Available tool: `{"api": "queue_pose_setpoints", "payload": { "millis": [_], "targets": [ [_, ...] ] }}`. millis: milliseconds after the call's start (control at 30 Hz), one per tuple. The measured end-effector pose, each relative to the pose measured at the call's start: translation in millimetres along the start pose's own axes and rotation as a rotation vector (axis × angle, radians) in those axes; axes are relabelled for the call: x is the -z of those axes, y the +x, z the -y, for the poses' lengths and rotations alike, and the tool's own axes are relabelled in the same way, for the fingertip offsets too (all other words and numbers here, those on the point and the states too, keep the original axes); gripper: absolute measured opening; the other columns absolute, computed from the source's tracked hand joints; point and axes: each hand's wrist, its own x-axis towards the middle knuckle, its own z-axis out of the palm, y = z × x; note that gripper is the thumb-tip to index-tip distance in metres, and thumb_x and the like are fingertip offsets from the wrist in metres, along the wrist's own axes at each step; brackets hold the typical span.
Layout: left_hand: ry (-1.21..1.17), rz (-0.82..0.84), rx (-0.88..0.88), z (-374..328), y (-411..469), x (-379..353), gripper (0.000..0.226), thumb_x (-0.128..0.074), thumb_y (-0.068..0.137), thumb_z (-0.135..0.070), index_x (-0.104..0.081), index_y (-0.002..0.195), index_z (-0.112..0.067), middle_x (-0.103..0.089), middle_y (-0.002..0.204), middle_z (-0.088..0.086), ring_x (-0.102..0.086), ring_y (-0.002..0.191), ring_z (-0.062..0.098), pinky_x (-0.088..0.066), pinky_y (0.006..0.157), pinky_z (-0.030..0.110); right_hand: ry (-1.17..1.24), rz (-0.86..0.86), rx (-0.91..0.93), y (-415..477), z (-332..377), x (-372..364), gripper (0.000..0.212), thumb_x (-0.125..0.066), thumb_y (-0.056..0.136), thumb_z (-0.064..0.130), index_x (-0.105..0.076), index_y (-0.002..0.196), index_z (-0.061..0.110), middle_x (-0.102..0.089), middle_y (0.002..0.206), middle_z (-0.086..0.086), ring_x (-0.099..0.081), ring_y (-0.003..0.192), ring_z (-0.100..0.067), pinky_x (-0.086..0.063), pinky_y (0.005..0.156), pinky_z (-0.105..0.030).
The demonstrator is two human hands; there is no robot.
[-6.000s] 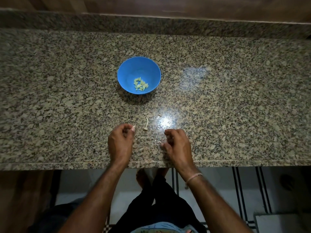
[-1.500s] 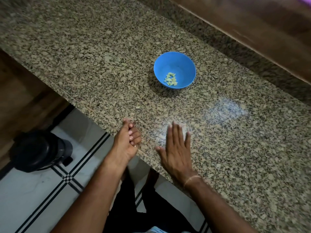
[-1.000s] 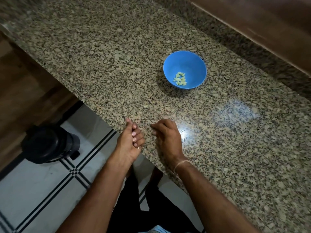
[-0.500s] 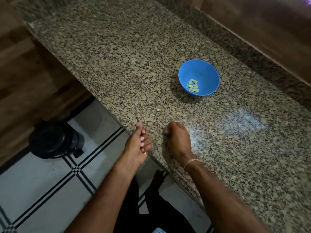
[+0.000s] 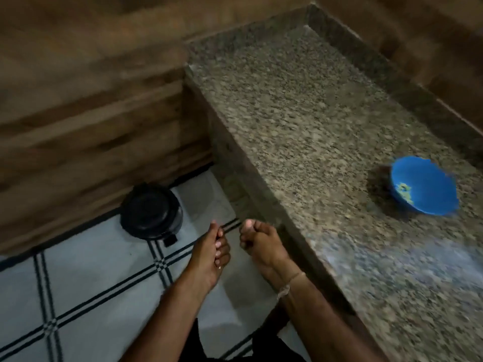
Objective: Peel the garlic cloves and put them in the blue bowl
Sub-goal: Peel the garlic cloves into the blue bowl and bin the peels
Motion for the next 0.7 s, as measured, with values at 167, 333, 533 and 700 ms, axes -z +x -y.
{"api": "queue_pose_setpoints", "payload": {
  "millis": [167, 333, 533, 700],
  "targets": [
    [-0.049, -0.071, -0.070, -87, 2, 92, 0.044, -0.042, 0.111, -0.041, -0.046, 0.075, -0.016, -0.031, 0.048, -0.006, -0.024, 0.031, 0.004, -0.015, 0.029, 0.015, 0.116, 0.065, -0.049, 29, -17, -120, 0.028, -0.047, 0.107, -0.002, -0.059, 0.084, 0.008, -0.054, 0.073, -0.006, -0.049, 0.063, -0.013, -0.046, 0.060, -0.023],
    [-0.124, -0.166, -0.095, -156, 1, 168, 0.044, -0.045, 0.109, -0.045, -0.048, 0.076, -0.017, -0.031, 0.049, -0.005, -0.025, 0.033, 0.004, -0.016, 0.030, 0.017, 0.152, 0.082, -0.130, 52, -31, -210, 0.030, -0.048, 0.107, 0.000, -0.056, 0.079, 0.008, -0.056, 0.072, -0.007, -0.049, 0.058, -0.012, -0.048, 0.055, -0.021],
    [-0.170, -0.254, -0.095, -204, 20, 223, 0.044, -0.046, 0.108, -0.046, -0.051, 0.077, -0.017, -0.034, 0.053, -0.004, -0.027, 0.037, 0.005, -0.019, 0.033, 0.018, 0.103, 0.106, -0.214, 99, -44, -271, 0.026, -0.053, 0.104, 0.000, -0.058, 0.080, 0.007, -0.054, 0.074, -0.010, -0.050, 0.060, -0.015, -0.050, 0.056, -0.023],
    [-0.232, -0.337, -0.056, -237, 53, 257, 0.045, -0.046, 0.109, -0.045, -0.050, 0.075, -0.016, -0.037, 0.049, -0.005, -0.029, 0.034, 0.005, -0.020, 0.031, 0.017, 0.125, 0.113, -0.336, 151, -56, -318, 0.023, -0.055, 0.105, 0.007, -0.063, 0.083, 0.008, -0.060, 0.070, -0.007, -0.054, 0.058, -0.012, -0.052, 0.053, -0.021]
  ]
}}
